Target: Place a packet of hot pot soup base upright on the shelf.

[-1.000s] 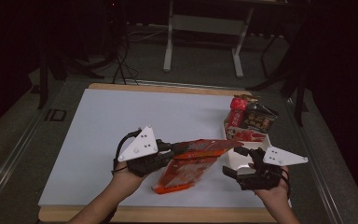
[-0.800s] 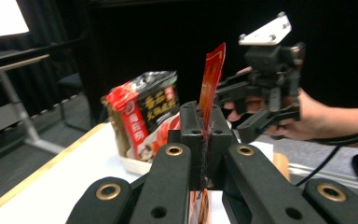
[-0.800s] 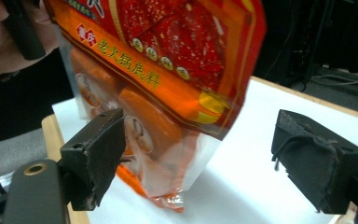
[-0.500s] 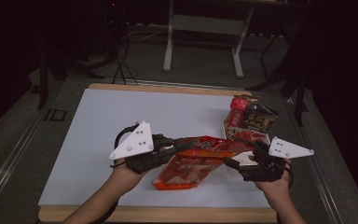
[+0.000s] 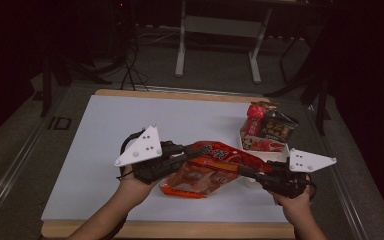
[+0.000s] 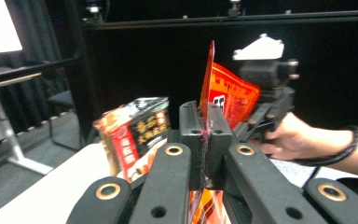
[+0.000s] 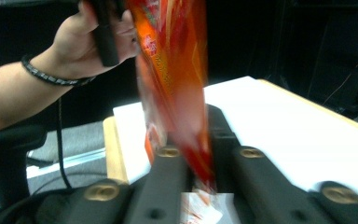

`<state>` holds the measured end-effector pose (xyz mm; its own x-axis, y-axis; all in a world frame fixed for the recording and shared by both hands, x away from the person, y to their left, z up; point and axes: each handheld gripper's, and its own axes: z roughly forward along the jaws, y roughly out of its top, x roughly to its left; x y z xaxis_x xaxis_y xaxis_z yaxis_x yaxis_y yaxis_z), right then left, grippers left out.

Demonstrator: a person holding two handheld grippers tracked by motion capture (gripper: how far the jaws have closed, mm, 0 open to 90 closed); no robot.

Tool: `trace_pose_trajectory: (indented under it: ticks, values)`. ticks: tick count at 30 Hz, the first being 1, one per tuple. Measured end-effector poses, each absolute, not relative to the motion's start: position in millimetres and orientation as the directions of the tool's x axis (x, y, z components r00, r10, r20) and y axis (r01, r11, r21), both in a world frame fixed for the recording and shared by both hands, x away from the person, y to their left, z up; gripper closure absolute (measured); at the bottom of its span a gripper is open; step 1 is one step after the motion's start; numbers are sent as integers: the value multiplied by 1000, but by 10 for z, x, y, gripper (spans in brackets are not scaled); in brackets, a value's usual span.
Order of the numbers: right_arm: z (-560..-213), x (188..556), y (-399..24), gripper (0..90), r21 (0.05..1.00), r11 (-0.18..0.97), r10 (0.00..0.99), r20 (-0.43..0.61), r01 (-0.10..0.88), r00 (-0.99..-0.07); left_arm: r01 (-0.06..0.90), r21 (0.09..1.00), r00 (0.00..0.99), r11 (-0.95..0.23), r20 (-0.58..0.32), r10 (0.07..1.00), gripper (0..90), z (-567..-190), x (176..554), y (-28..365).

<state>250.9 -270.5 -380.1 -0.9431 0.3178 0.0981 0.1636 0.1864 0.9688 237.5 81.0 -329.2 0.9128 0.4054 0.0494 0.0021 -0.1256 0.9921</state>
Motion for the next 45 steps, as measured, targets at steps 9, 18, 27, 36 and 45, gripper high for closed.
trace_pose_trajectory:
  ticks: [9,18,27,36,45]
  values:
    - [-3672,2480,-2626,900,961,228,350,71,158,-934,62,988,915,-138,0,404,898,-3378,2502,930]
    - [-3574,2513,-2632,900,963,220,338,73,154,-938,53,989,912,-136,8,411,896,-3381,2485,953]
    - [-3376,2481,-2610,900,959,265,358,-3,99,-934,63,994,909,-90,-20,415,784,-3395,2539,999]
    - [-3148,2547,-2679,900,963,258,371,-25,77,-928,48,998,878,-37,-25,477,430,-3337,2510,1050]
    - [-2948,2589,-2784,900,969,233,409,-17,86,-913,87,996,876,-31,-61,479,159,-3468,2483,1098]
